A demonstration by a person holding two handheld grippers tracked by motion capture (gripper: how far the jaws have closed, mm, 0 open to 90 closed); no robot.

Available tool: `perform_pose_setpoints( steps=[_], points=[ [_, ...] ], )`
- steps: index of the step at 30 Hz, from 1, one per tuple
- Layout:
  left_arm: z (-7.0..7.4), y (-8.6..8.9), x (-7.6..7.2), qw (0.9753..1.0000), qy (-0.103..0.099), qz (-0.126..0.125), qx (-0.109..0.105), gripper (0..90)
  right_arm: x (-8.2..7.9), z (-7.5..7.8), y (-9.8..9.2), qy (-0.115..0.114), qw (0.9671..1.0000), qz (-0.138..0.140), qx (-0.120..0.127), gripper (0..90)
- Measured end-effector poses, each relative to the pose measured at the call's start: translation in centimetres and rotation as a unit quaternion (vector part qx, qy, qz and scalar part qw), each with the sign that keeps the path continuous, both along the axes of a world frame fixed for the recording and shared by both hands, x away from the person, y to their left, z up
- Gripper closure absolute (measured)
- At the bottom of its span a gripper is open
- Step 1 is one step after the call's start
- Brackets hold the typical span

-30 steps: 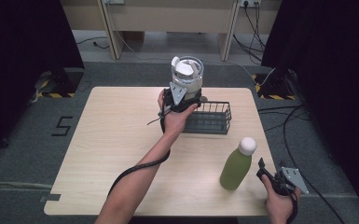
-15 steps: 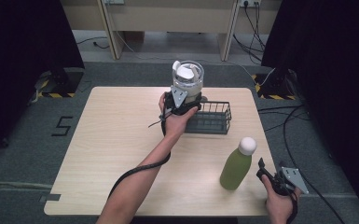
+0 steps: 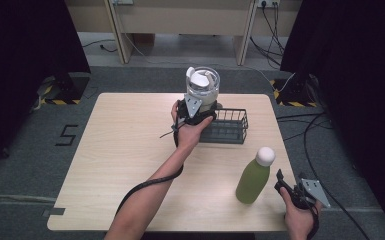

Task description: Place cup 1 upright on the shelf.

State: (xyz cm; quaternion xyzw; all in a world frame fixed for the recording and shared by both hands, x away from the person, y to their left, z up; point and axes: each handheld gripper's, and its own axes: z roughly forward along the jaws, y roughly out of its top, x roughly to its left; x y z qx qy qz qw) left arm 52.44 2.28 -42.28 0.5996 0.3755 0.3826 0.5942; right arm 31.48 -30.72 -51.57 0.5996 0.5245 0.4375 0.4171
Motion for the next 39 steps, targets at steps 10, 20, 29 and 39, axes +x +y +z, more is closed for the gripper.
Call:
perform_pose_setpoints(
  steps=[10, 20, 29, 39],
  points=[
    [-1.0, 0.0, 0.3, 0.9999, 0.013, 0.003, 0.006, 10.2, 0.0, 0.0, -0.1, -0.001, 1.0000, 0.001, -0.003, 21.9],
    [-1.7, -0.1, 0.5, 0.9998, 0.019, 0.006, 0.005, 10.2, 0.0, 0.0, -0.1, 0.000, 1.0000, 0.001, -0.003, 21.9],
    [-2.2, -0.3, 0.6, 0.9996, 0.024, 0.006, 0.009, 10.2, 0.0, 0.0, -0.1, 0.000, 1.0000, 0.001, -0.003, 22.0],
    [-2.7, -0.3, 0.7, 0.9995, 0.030, 0.007, 0.009, 10.2, 0.0, 0.0, -0.1, 0.000, 1.0000, 0.001, -0.002, 22.0]
  ],
)
